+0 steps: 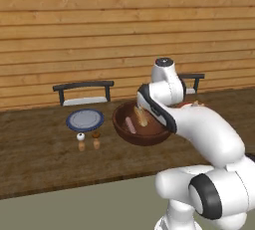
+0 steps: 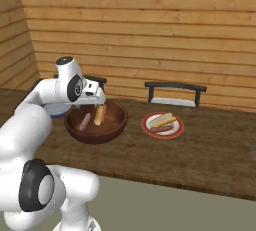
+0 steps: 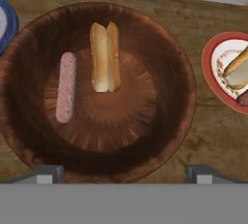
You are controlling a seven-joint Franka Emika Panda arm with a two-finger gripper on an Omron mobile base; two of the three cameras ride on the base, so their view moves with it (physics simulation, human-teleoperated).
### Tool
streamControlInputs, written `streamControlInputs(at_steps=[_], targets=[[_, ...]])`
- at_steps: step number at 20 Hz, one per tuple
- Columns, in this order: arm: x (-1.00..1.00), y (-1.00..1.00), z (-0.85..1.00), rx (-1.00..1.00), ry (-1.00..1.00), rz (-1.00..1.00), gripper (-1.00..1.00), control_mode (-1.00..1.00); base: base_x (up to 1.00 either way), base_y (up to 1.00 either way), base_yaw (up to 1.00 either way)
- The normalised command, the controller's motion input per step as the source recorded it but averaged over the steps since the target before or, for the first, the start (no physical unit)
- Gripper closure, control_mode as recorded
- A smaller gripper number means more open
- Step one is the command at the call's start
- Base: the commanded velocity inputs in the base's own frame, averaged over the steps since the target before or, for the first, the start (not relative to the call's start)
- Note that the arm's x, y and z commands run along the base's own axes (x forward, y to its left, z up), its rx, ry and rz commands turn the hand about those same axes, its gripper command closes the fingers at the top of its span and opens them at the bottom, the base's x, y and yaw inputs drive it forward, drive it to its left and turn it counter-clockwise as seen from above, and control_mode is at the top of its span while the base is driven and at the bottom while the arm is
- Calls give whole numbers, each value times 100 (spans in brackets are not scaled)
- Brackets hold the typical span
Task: Place one bun and one sausage from the bowl on each plate.
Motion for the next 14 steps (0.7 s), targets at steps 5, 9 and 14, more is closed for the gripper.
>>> streamControlInputs(at_steps=[5,9,14], targets=[[78,39,-52,-7,0,5,-100,-100,0,0,0],[24,1,-14,-3,1,0,-100,-100,0,0,0],[26,2,-42,-1,0,0,-100,-100,0,0,0]])
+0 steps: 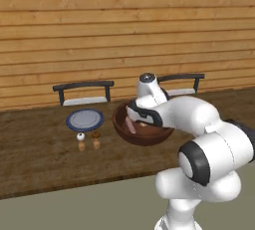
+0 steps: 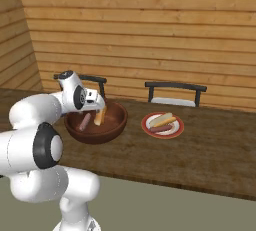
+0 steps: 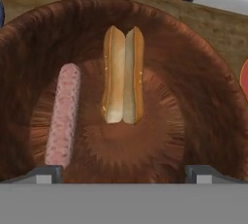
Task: Place one bun and one sausage from the bowl on each plate.
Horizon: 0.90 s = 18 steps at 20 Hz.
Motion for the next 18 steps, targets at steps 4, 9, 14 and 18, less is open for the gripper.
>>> streamControlInputs(at_steps=[4,9,14,18], targets=[[9,2,-47,0,-6,0,-100,-100,0,0,0],[33,0,-22,0,-4,-1,-100,-100,0,0,0],[36,0,-15,0,0,-1,-100,-100,0,0,0],[31,0,-17,0,0,0,-100,-100,0,0,0]])
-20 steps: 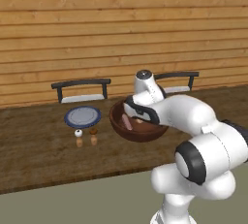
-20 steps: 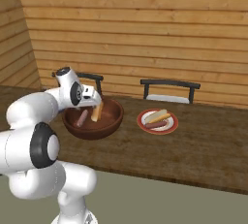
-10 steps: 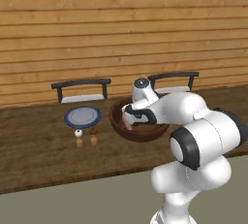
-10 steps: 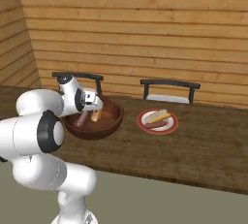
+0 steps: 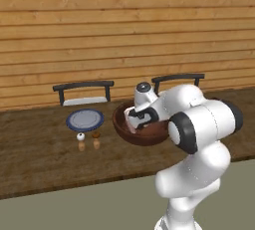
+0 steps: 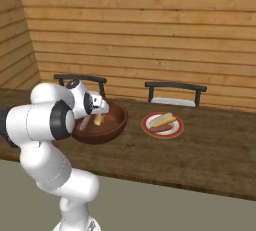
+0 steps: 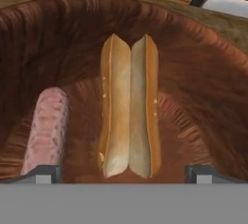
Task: Place one bun and one sausage from the bowl on each plate.
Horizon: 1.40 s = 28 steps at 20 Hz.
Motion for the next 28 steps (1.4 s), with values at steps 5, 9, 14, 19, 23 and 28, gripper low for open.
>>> streamControlInputs(at_steps=[5,9,14,19,23,28], targets=[[34,0,-26,-1,0,-1,-100,-100,0,0,0],[36,3,-34,-6,0,-2,-100,-100,0,0,0],[21,0,-44,-7,0,-2,-100,-100,0,0,0],[7,-1,-32,-2,0,-1,-100,-100,0,0,0],[0,-15,-28,0,1,-2,100,-100,0,0,0],[-2,-1,3,0,0,0,100,-100,0,0,0]])
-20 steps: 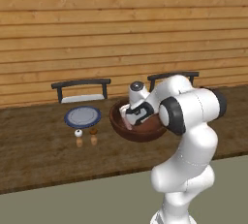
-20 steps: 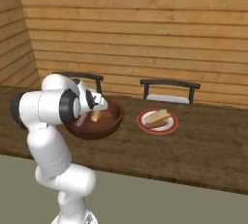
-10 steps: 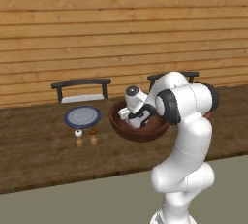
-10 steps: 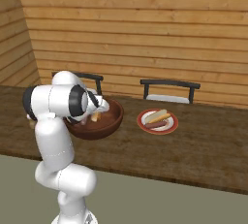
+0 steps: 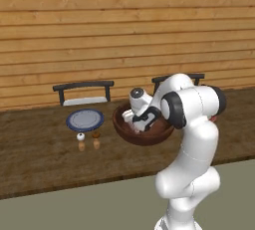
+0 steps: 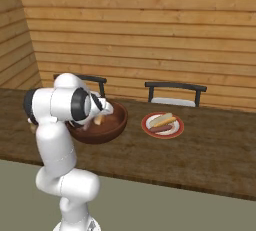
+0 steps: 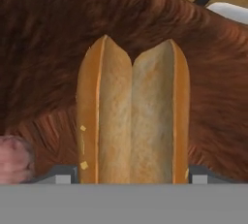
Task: Place one bun and one sausage from the bowl on each plate.
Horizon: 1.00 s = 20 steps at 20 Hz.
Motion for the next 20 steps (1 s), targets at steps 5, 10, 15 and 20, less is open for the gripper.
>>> streamControlInputs(at_steps=[5,10,15,20], targets=[[-51,10,96,11,-3,0,100,-100,0,0,0],[-48,65,100,6,-1,8,100,-100,0,0,0],[-2,96,100,0,0,10,100,-100,0,0,0],[20,100,35,-2,28,6,100,-100,0,0,0]])
